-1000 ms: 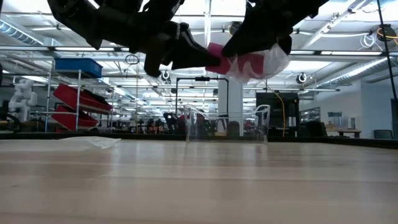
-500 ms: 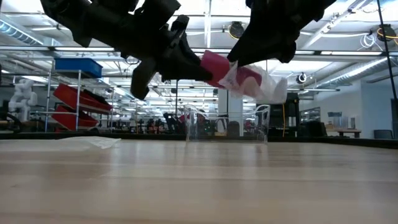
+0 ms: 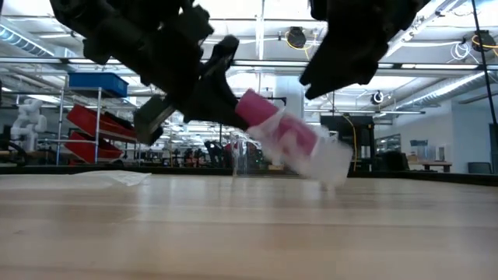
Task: Roll bandage
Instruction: Put the pink bandage into the zip bag
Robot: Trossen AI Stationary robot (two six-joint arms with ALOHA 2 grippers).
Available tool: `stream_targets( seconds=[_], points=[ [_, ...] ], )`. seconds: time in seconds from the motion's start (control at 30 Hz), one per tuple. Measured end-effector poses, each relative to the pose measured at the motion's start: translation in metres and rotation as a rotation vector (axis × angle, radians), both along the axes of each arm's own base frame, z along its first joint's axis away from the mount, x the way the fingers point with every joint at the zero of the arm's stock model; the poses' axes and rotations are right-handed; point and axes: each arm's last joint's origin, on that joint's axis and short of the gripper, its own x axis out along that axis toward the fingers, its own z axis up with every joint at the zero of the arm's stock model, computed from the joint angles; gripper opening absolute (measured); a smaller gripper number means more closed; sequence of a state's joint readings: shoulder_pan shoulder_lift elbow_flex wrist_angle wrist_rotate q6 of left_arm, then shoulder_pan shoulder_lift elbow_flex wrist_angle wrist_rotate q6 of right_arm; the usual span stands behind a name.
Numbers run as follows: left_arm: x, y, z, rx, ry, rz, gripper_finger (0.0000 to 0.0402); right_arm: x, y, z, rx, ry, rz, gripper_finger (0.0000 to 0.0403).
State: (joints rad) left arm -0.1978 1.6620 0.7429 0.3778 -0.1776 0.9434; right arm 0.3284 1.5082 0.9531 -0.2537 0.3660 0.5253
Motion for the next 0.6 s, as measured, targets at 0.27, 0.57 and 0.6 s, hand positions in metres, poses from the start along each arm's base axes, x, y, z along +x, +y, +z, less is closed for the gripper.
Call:
stream_targets(
  seconds=[0.27,0.57,0.6],
  points=[
    [0.0,-0.006,-0.019,0.153,0.082,-0.086,0.0026,-0.022,-0.008,0.003,-0.173,0.181,0.125,0.0214],
    [0.002,-0.023,-0.011,0.241,0.048,-0.175,0.0026,-0.008,-0.035,0.006,-0.333,0.158,0.209,0.0225],
    [0.002,-0.025,-0.011,0.241,0.049,-0.179,0.0026,-0.007,-0.039,0.006,-0.308,0.165,0.215,0.0226]
  ],
)
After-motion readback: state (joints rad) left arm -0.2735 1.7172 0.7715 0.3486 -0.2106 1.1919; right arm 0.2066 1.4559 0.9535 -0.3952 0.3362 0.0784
